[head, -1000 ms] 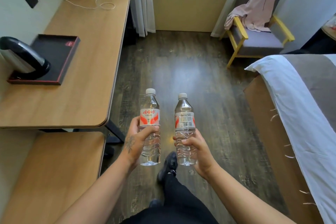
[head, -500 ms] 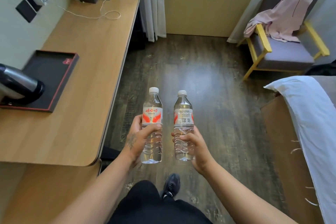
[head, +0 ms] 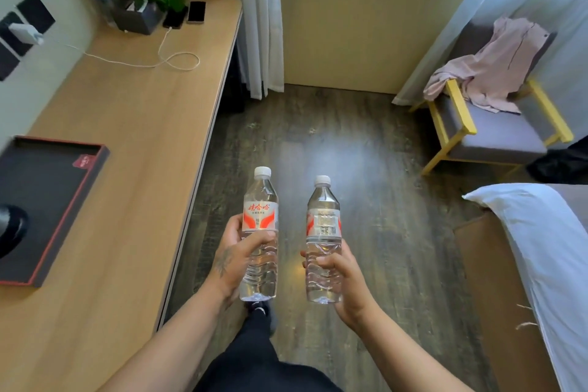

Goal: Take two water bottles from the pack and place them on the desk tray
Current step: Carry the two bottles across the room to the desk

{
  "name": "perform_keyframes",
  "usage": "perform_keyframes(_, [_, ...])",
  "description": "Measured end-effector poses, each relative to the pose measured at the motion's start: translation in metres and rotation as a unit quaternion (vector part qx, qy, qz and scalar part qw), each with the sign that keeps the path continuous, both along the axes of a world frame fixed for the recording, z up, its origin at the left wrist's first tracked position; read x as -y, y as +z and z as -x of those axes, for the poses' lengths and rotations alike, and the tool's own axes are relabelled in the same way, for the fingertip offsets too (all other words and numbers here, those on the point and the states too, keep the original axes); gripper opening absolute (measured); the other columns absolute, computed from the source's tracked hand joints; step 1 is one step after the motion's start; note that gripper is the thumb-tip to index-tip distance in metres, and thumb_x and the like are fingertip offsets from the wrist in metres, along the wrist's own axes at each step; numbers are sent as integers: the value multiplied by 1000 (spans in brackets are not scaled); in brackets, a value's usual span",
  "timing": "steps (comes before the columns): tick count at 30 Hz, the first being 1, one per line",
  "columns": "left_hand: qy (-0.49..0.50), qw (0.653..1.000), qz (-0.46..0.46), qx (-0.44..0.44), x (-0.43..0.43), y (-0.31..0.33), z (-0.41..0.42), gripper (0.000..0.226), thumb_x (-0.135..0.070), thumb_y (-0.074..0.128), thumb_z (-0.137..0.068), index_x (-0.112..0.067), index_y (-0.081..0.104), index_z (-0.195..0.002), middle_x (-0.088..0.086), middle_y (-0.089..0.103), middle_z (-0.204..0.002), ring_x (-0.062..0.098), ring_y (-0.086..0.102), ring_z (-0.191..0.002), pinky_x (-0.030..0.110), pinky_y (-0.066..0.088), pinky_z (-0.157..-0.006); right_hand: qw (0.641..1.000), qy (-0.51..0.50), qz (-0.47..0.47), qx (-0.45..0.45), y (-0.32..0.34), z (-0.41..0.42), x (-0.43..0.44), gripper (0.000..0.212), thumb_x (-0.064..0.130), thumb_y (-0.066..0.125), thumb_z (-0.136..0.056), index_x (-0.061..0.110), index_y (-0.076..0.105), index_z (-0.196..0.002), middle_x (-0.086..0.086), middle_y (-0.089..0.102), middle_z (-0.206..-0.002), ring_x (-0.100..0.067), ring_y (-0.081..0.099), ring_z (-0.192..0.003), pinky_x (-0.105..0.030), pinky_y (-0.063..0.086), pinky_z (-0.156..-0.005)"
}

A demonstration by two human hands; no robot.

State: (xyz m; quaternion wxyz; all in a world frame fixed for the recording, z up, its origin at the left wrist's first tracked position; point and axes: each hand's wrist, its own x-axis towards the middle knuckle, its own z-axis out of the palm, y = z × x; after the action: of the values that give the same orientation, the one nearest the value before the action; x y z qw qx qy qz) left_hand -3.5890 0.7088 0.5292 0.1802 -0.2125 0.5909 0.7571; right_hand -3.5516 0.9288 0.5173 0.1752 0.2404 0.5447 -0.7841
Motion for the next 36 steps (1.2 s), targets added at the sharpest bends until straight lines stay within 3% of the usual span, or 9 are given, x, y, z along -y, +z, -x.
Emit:
perform_keyframes(6, [-28,1000,6,5,23,2,103,83,-40,92,-56,-22,60,-131,15,77,-117,33,77,-101,44,61,-77,1000,-19,-6,12,3,92,15,80,21,79,-57,9,63,-134,-26,75,-117,-37,71,-100,-48,54,-88])
perform_keyframes(10, [-40,999,16,-2,38,7,166,86,-42,92,-55,-22,60,-132,13,77,-117,34,77,-101,48,61,-83,999,-33,0,4,8,150,27,75,15,76,-63,9,62,-136,-31,72,-122,-38,70,-103,-50,54,-89])
perform_keyframes(14, [-39,999,6,-5,41,12,213,85,-39,92,-54,-21,61,-131,14,78,-114,31,80,-93,45,62,-76,999,-46,24,7,13,196,34,68,7,66,-70,7,60,-138,-25,70,-117,-35,69,-96,-45,57,-80])
perform_keyframes(16, [-40,999,1,-5,40,13,234,86,-39,92,-55,-21,60,-132,16,77,-117,35,79,-99,52,63,-83,998,-46,29,9,15,216,33,69,6,66,-70,5,58,-138,-25,71,-117,-33,71,-92,-42,60,-76])
perform_keyframes(18, [-39,999,-1,-8,37,14,253,86,-39,92,-55,-20,59,-132,17,76,-118,39,77,-104,57,62,-90,999,-37,28,6,15,236,30,69,6,67,-70,6,59,-138,-25,73,-116,-31,74,-91,-40,61,-73])
perform_keyframes(22, [-41,999,-6,-6,26,14,294,86,-34,91,-56,-19,57,-135,18,75,-118,38,77,-101,53,63,-86,1000,-13,21,3,8,278,19,75,16,75,-62,10,62,-136,-22,77,-116,-28,76,-95,-40,60,-76])
perform_keyframes(26, [-25,1000,-2,-5,15,13,341,86,-35,92,-54,-19,60,-132,19,76,-118,39,78,-101,58,63,-92,1000,9,25,7,1,334,6,77,20,77,-59,12,64,-134,-22,77,-116,-27,77,-90,-38,60,-73])
perform_keyframes(33, [37,999,0,21,-5,17,423,87,-31,93,-57,-15,59,-135,14,78,-104,30,77,-82,46,60,-71,996,76,43,13,1,446,-30,80,23,79,-57,15,62,-135,-17,79,-114,-25,79,-88,-36,62,-68])
perform_keyframes(36, [70,997,11,13,-10,19,448,82,-32,92,-59,-15,60,-133,9,80,-99,28,78,-81,44,61,-70,993,114,37,12,0,488,-36,81,24,78,-57,17,62,-136,-16,78,-114,-26,77,-91,-38,61,-73])
